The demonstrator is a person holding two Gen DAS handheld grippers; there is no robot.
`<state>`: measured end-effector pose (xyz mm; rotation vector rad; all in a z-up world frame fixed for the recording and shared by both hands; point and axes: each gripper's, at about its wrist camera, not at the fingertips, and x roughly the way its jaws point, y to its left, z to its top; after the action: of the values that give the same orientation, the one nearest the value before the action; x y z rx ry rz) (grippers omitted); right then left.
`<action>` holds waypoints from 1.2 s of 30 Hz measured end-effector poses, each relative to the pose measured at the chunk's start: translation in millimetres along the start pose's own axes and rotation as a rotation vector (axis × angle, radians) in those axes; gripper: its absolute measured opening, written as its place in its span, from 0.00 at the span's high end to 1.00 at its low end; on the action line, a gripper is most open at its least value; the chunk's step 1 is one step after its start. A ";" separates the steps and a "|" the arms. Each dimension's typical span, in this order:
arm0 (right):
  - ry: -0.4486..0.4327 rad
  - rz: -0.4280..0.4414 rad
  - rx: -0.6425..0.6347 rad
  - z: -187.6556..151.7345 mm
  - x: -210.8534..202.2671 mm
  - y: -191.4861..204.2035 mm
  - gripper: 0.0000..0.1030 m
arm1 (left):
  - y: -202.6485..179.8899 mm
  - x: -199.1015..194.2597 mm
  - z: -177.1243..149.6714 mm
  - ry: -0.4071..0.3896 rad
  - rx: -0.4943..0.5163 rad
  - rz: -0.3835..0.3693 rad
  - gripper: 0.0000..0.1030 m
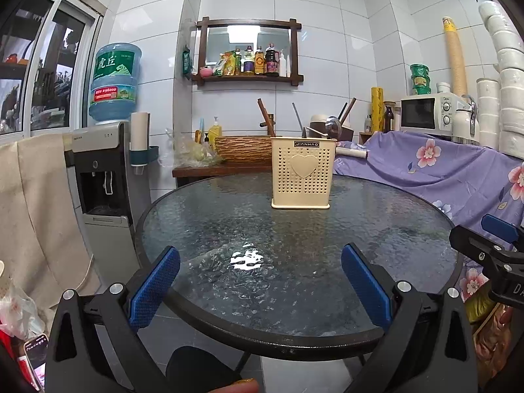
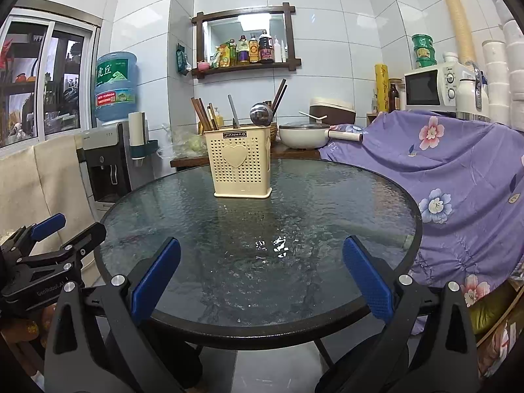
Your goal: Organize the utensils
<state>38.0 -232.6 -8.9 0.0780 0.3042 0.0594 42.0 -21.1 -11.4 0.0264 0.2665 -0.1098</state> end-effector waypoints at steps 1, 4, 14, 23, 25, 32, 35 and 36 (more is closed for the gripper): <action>-0.001 -0.001 -0.002 0.3 0.2 0.1 0.05 | -0.3 -0.2 0.2 -0.001 0.003 -0.001 0.06; -0.003 -0.003 -0.009 0.0 -0.2 1.3 0.05 | -1.4 -0.9 0.2 -0.005 0.008 0.001 0.06; -0.008 -0.010 -0.024 -1.1 -2.3 3.0 0.05 | -2.1 0.1 0.6 -0.001 0.000 -0.009 0.06; -0.009 -0.009 -0.024 0.5 -1.9 2.9 0.05 | -3.9 0.6 -0.6 0.004 0.001 -0.015 0.06; -0.010 -0.009 -0.020 1.2 -1.7 2.3 0.05 | -2.9 0.7 -0.9 0.003 -0.004 -0.011 0.06; -0.001 -0.004 -0.028 -0.9 0.6 3.8 0.05 | -0.6 1.3 0.2 0.005 -0.009 -0.011 0.06; -0.002 -0.003 -0.027 -0.9 0.9 3.9 0.05 | 0.1 0.9 0.3 0.007 -0.013 -0.016 0.06; -0.002 -0.003 -0.027 -1.2 0.8 3.9 0.05 | 0.3 1.0 0.2 0.009 -0.014 -0.017 0.06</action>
<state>38.2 -228.6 -9.9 0.0507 0.3013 0.0605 43.1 -20.9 -11.5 0.0110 0.2763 -0.1251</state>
